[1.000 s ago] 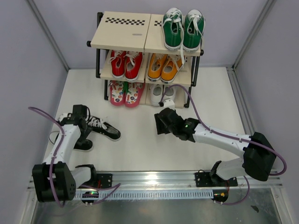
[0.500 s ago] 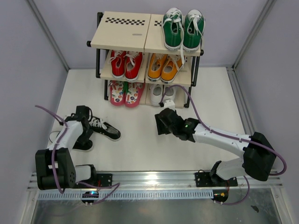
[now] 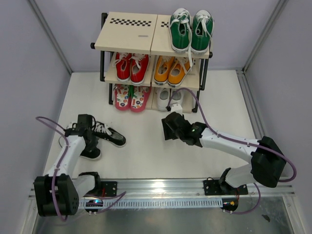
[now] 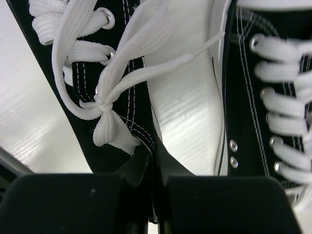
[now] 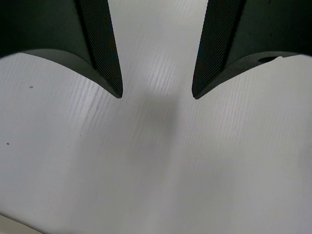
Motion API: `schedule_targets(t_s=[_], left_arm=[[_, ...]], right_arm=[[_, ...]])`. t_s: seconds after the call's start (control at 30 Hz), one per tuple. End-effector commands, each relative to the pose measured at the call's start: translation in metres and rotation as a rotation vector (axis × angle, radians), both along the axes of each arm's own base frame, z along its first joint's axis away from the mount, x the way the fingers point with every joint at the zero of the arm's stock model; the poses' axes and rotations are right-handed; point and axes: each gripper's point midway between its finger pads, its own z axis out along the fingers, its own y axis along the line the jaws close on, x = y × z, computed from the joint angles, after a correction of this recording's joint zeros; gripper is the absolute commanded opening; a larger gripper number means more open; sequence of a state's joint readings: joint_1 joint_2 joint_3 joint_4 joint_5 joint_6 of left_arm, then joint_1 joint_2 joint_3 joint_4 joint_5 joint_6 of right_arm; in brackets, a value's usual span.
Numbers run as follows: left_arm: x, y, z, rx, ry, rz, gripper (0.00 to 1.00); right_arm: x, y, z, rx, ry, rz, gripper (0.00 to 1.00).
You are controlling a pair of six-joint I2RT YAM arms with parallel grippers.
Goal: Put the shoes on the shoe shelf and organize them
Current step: Move the shoe to the center of the board.
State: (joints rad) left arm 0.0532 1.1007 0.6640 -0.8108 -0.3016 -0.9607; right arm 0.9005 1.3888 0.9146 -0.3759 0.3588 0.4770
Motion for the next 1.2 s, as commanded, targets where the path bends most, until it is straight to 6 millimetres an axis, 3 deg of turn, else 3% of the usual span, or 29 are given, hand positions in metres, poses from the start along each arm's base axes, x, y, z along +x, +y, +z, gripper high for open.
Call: schedule_targets(t_s=[0.0, 0.2, 0.4, 0.6, 0.7, 0.8, 0.83, 0.87, 0.93, 1.07, 1.17], left_arm=[[-0.012, -0.020, 0.007, -0.023, -0.024, -0.044, 0.00], [-0.029, -0.056, 0.014, -0.088, -0.039, -0.078, 0.00], [-0.047, -0.071, -0.003, -0.129, 0.018, -0.103, 0.00], [-0.043, -0.076, -0.011, -0.144, 0.013, -0.135, 0.00], [-0.036, -0.081, -0.008, -0.163, -0.001, -0.159, 0.11], [-0.030, -0.083, -0.001, -0.159, -0.009, -0.180, 0.32], [-0.026, -0.081, 0.007, -0.146, -0.019, -0.184, 0.43], [-0.025, -0.079, 0.012, -0.132, -0.018, -0.194, 0.46], [-0.022, -0.076, 0.025, -0.111, -0.034, -0.198, 0.52], [0.009, -0.076, 0.073, -0.075, -0.171, -0.236, 0.54], [0.023, -0.079, 0.084, -0.058, -0.182, -0.293, 0.55]], right_arm=[[0.013, 0.012, 0.023, 0.068, -0.042, -0.025, 0.63], [0.011, 0.013, 0.022, 0.076, -0.033, -0.020, 0.63], [0.007, 0.008, 0.018, 0.080, -0.020, -0.036, 0.63], [0.005, 0.008, 0.016, 0.083, -0.008, -0.034, 0.63], [0.005, 0.009, 0.016, 0.080, -0.007, -0.031, 0.63], [0.004, 0.010, 0.018, 0.084, -0.007, -0.023, 0.63], [0.004, 0.009, 0.019, 0.083, -0.007, -0.024, 0.63], [0.004, 0.009, 0.020, 0.084, -0.009, -0.025, 0.63], [0.003, 0.008, 0.020, 0.081, -0.011, -0.022, 0.63], [0.003, 0.010, 0.022, 0.088, -0.011, -0.012, 0.63], [0.002, 0.015, 0.022, 0.106, -0.006, 0.002, 0.64]])
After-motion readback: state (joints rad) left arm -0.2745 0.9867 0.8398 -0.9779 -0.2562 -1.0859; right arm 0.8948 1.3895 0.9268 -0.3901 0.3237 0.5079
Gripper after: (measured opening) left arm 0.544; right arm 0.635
